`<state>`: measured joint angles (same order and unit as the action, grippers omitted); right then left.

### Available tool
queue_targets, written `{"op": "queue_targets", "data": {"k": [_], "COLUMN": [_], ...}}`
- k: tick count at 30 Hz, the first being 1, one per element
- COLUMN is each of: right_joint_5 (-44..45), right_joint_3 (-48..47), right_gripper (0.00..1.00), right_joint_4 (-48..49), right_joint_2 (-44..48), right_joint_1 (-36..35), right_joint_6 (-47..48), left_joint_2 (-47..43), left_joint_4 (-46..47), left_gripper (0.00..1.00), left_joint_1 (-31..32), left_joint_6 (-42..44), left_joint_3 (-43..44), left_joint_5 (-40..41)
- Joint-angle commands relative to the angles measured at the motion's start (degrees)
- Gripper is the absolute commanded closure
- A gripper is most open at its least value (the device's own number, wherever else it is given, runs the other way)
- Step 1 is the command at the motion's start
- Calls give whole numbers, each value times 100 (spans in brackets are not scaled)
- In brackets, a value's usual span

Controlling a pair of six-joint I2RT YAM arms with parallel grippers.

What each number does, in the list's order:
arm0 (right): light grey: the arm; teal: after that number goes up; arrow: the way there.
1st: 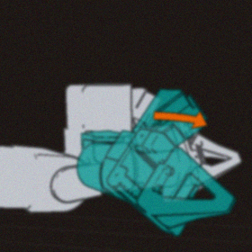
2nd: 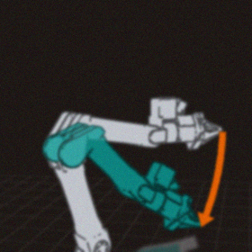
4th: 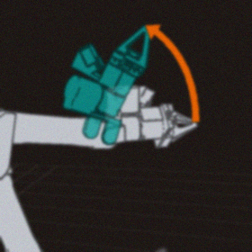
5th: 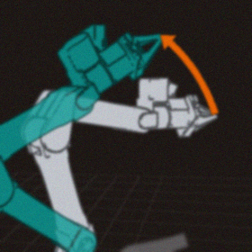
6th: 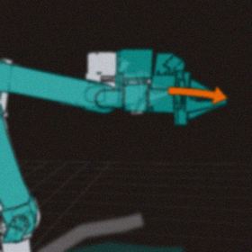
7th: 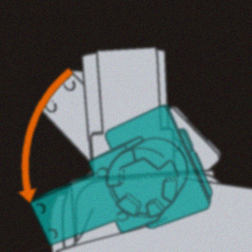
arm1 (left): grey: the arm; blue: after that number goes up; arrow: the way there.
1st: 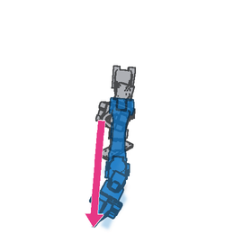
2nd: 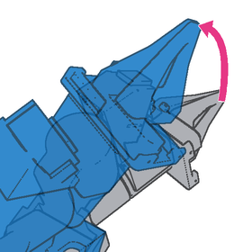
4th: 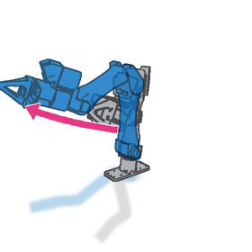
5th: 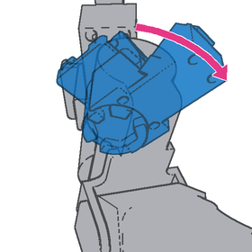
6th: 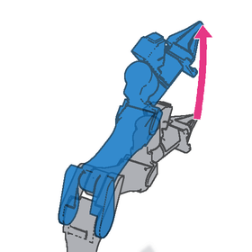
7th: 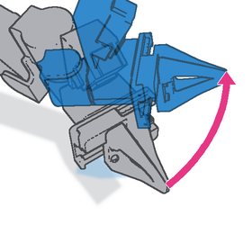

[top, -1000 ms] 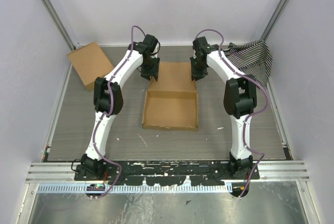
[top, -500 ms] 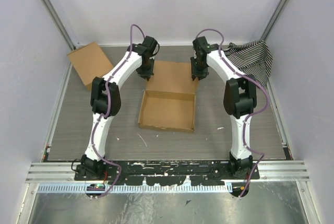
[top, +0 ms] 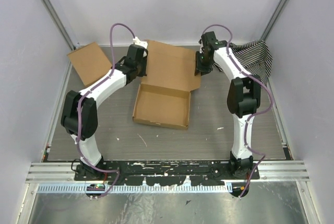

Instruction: Fold the paper box

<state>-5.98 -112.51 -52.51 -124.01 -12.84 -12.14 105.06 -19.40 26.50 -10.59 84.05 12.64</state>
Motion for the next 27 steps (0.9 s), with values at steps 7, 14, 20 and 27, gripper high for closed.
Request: {"op": "queue_targets", "data": {"k": [7,14,20,27], "right_joint_5": [-584,-1218,-1371,-1284], "right_joint_3": [-570,-846,-838,-879], "right_gripper": [64,63,63,76], "right_joint_4": [276,364,345,254], "right_joint_2": [688,582,417,301], "right_joint_1": [270,531,537,529], "right_joint_6": [121,133,45,-25], "left_joint_2": [-397,-522,-686,-783], "left_joint_4": [1891,1959,2016,1996], "left_gripper": [100,100,100,100], "left_joint_1": [-4,-5,-4,-4], "left_joint_6": [554,589,511,523], "left_joint_3": [-641,-741,-798,-810], "left_joint_5": [-252,-438,-659,-729]}}
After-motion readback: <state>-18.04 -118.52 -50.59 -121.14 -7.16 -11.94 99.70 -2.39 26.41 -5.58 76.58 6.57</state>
